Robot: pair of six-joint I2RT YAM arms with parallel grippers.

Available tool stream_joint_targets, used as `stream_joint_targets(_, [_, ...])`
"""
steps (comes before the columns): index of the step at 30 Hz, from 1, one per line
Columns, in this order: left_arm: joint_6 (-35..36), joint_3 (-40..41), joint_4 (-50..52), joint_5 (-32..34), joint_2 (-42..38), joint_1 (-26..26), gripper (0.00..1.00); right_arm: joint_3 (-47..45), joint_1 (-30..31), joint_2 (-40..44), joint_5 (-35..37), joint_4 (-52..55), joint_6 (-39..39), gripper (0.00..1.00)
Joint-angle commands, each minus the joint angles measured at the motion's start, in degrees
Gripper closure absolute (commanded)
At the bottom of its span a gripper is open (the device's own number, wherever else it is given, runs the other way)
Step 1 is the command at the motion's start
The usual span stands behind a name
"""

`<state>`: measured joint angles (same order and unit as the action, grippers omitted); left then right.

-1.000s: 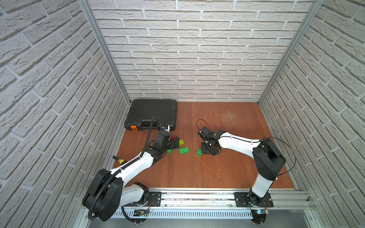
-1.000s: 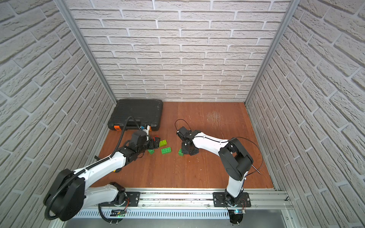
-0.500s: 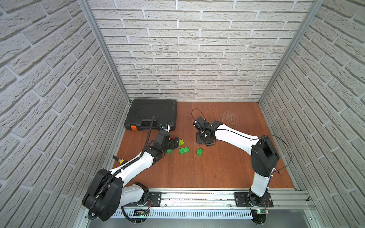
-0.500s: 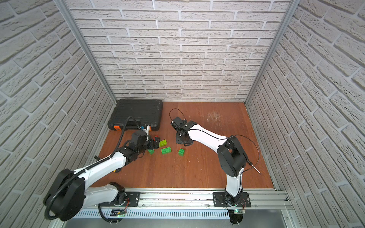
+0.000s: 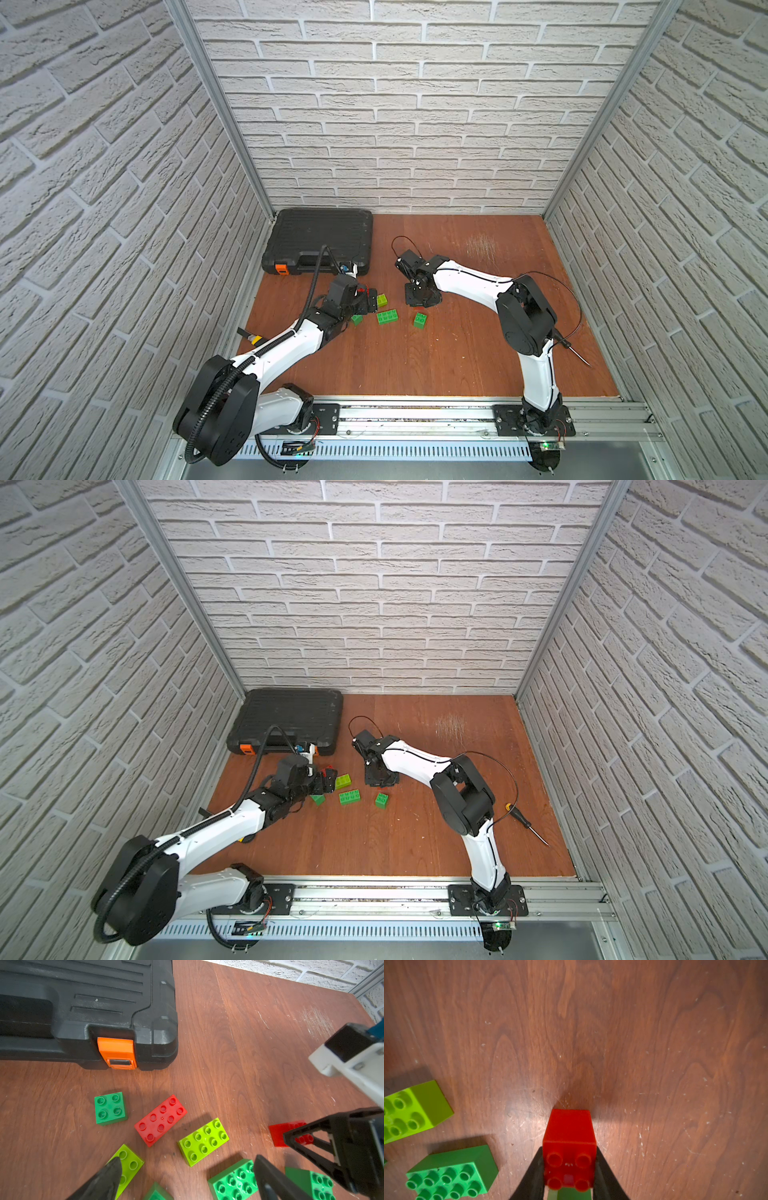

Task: Assemble a spoon with lego
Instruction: Place the lego brick at the center of the board, then pick up the lego brick from the center of the board.

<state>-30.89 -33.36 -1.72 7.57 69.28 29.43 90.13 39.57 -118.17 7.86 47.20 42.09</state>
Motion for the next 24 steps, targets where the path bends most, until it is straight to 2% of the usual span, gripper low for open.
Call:
stream_joint_targets(1, [0.2,-0.4,-1.9,-0.1,0.3,0.3,0.02,0.3,0.0,-0.8,-0.6,0.8,1.4,0.73])
stream_joint_targets(5, [0.3,-0.3,-1.6,-0.2,0.2,0.3,0.02,0.6,0.0,0.1,-1.3,0.9,1.7,0.64])
stream_joint_targets(9, [0.2,-0.5,-1.4,-0.3,-0.1,0.3,0.02,0.0,0.1,3.0,-0.3,1.9,2.1,0.5])
stream_joint_targets(12, [0.1,-0.4,-1.3,-0.6,-0.3,0.2,0.02,-1.8,0.5,5.3,0.0,2.4,2.8,0.42])
stream_joint_targets(17, [0.0,0.4,-1.2,-1.2,-1.6,0.3,0.02,-5.2,1.8,8.1,1.2,3.4,3.9,0.39])
stream_joint_targets(24, [-0.8,1.7,-1.3,-1.8,-2.9,0.3,0.02,-8.5,3.5,7.9,0.3,3.0,4.5,0.37])
